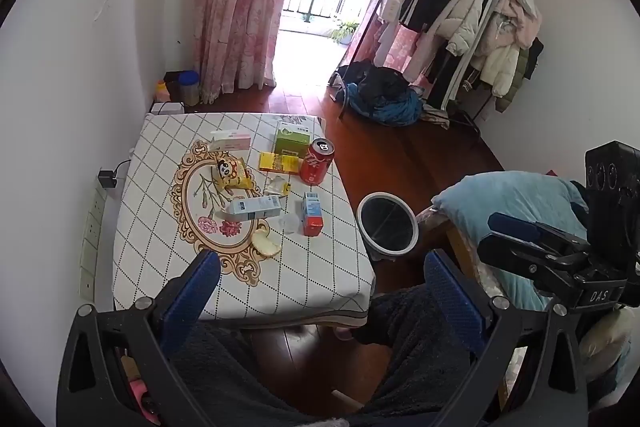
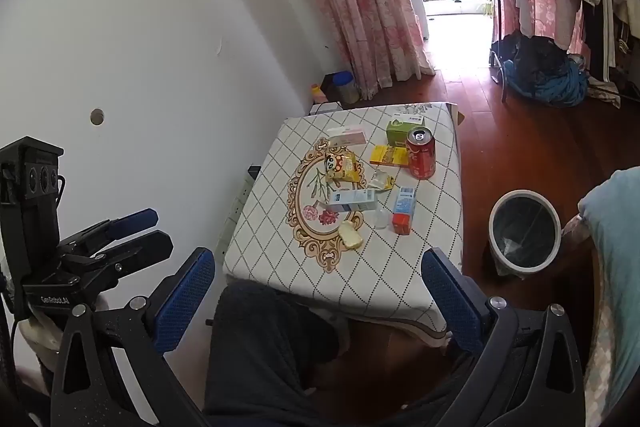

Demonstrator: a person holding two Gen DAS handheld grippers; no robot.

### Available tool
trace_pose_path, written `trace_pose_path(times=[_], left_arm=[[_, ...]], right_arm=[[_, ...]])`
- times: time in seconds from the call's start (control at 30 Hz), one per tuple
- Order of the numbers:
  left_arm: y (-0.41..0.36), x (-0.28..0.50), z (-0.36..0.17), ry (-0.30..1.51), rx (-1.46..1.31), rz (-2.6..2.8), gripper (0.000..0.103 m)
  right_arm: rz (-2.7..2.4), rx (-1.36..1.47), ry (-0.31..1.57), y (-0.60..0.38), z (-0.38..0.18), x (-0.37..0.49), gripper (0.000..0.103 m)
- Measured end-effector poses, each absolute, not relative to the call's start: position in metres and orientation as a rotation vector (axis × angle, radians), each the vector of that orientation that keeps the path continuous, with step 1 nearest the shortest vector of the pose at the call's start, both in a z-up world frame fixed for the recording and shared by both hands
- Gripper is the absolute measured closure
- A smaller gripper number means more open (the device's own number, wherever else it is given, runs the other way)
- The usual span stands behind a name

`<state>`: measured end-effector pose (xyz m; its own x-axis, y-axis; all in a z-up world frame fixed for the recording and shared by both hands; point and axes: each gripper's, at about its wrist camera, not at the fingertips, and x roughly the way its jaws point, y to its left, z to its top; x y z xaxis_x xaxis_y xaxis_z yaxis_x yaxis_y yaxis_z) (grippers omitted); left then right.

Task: Collect trash

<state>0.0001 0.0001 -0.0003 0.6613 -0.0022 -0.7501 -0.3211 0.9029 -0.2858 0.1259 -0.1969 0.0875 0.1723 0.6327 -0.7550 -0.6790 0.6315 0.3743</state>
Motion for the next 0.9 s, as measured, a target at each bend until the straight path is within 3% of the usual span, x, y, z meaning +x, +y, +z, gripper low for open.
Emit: trace_pose_path(times=[0.9], left_arm=[[0.0027,-0.0022,0.0048,0.819,-0.418,0.186,0.0]], right_arm=[[0.947,-0.073,1.032,-0.1889,0.0876,0.1245,0.0]])
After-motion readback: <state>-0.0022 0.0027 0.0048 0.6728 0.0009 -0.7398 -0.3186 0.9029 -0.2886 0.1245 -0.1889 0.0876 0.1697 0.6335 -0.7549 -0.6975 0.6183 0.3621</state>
